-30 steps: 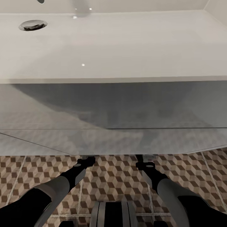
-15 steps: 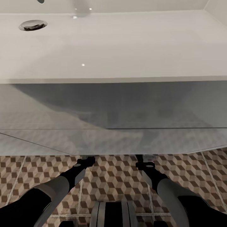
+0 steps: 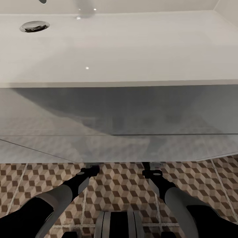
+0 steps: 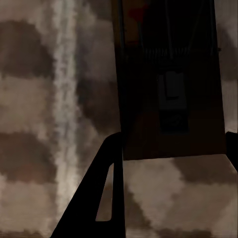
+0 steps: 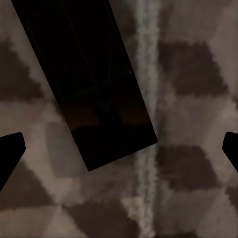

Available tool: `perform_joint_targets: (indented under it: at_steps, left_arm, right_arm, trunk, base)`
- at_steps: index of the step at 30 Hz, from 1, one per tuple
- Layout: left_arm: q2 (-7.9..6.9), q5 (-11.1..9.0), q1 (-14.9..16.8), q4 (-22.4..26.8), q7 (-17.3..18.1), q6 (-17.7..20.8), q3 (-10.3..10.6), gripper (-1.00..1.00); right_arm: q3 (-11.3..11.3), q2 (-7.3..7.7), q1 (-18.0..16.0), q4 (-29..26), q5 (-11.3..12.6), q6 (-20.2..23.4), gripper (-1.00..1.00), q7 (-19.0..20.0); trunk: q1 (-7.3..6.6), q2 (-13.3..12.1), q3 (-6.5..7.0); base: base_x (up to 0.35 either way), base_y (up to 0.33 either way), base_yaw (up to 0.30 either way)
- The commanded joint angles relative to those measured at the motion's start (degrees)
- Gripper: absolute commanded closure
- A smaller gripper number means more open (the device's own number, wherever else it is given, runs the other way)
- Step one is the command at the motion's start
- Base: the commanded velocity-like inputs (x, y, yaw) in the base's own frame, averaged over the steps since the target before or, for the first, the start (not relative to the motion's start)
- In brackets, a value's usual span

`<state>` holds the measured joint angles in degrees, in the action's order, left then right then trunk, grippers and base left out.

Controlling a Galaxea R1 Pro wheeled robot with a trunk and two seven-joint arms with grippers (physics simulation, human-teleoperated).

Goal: Take the four mousetraps from the cabinet in the bathroom and place them on the bathroom floor. Make sure all four end up on the same floor surface, and ensure that at least two of them are either under or directly next to the same bathroom sink.

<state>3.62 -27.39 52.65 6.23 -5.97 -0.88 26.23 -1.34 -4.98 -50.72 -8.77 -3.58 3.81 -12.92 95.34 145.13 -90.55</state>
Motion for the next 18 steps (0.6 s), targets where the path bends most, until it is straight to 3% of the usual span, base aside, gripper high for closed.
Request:
perform_joint_targets:
  at_steps: [1,18]
  left_arm:
    - [0.00,-0.39,0.02,0.01,-0.34,0.39,0.49,1.00]
    - [-0.01,-0.39,0.02,0.01,-0.27,2.36,0.31,1.00]
  right_arm:
    - [-0.14,-0.03,0.01,-0.11,-0.38,0.40,-1.00,-0.17]
    - [-0.11,-0.03,0.01,-0.11,-0.38,0.41,-1.00,-0.17]
  trunk:
    - [-0.01,0.01,-0.03]
    - [-0.01,0.01,-0.03]
  base:
    - [0.000,0.000,0.000]
    - [0.000,0.000,0.000]
